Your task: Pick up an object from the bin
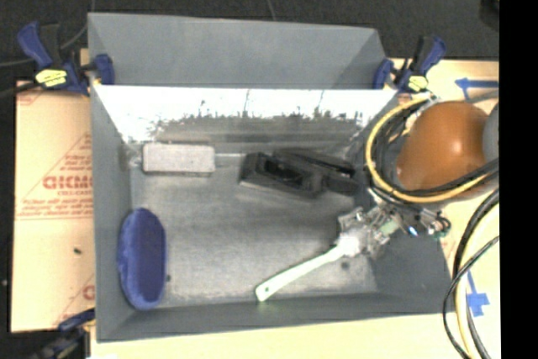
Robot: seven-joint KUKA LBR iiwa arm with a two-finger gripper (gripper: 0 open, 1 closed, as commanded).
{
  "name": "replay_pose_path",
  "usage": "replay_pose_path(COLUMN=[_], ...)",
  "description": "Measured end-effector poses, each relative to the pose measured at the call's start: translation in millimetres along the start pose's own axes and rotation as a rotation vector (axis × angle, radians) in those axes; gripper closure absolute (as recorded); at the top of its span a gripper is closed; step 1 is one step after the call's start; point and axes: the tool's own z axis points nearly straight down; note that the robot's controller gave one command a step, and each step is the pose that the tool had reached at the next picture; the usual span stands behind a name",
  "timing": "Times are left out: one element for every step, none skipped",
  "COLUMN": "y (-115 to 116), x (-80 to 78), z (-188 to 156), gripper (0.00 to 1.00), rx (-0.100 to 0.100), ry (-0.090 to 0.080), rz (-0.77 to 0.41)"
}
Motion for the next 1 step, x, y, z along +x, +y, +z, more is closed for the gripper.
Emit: replay_pose_path(y=[43.5], x=[20.8], z=[-32.0], gripper=[1.0], rx=[-0.003], ry=[0.004], rz=[-0.2])
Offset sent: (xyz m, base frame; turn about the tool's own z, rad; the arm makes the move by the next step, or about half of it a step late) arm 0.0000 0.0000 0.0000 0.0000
